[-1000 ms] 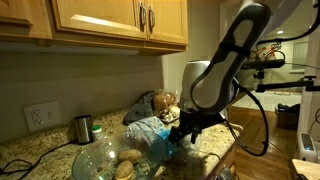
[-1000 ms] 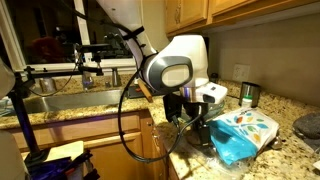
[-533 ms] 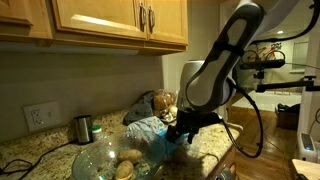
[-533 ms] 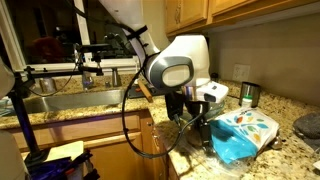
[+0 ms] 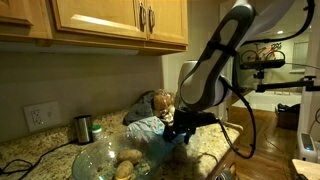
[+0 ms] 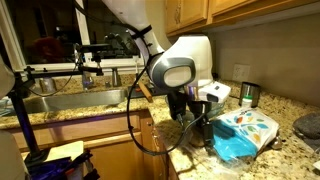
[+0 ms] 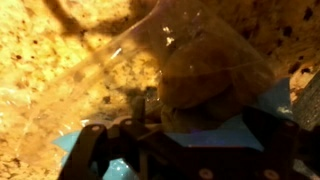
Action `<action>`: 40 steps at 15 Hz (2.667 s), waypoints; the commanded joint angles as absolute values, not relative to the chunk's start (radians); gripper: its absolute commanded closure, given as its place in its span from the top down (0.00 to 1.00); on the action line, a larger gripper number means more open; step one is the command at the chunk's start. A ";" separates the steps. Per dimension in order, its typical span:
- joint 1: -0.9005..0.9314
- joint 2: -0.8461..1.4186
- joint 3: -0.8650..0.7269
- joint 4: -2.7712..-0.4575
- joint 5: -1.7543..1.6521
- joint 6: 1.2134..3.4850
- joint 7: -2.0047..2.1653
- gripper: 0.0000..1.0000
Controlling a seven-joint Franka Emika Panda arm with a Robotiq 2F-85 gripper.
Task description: Remove a potato from the bag and put it in the glass bowl
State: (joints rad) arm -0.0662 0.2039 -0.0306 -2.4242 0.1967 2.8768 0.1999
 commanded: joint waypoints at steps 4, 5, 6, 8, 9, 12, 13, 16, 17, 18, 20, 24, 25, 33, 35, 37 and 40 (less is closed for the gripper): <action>-0.084 0.227 -0.019 -2.397 0.253 2.852 0.153 1.00; -0.084 0.226 -0.020 -2.397 0.254 2.847 0.152 1.00; -0.085 0.227 -0.020 -2.396 0.255 2.845 0.152 1.00; -0.089 0.228 -0.013 -2.392 0.268 2.828 0.145 1.00; -0.089 0.229 -0.014 -2.389 0.272 2.817 0.145 1.00; -0.089 0.233 -0.019 -2.376 0.280 2.764 0.143 1.00; -0.087 0.234 -0.024 -2.371 0.276 2.748 0.148 1.00; -0.086 0.237 -0.029 -2.361 0.269 2.715 0.154 1.00; -0.084 0.239 -0.033 -2.361 0.263 2.712 0.157 1.00; -0.084 0.240 -0.034 -2.360 0.262 2.707 0.158 1.00; -0.081 0.243 -0.040 -2.359 0.254 2.700 0.168 1.00; -0.064 0.250 -0.064 -2.373 0.212 2.710 0.217 1.00; -0.062 0.253 -0.067 -2.373 0.206 2.711 0.224 1.00; -0.049 0.272 -0.094 -2.358 0.167 2.687 0.273 1.00; -0.048 0.270 -0.101 -2.358 0.156 2.687 0.284 0.75; -0.044 0.268 -0.109 -2.354 0.139 2.682 0.298 0.67; -0.039 0.263 -0.121 -2.348 0.113 2.674 0.319 0.46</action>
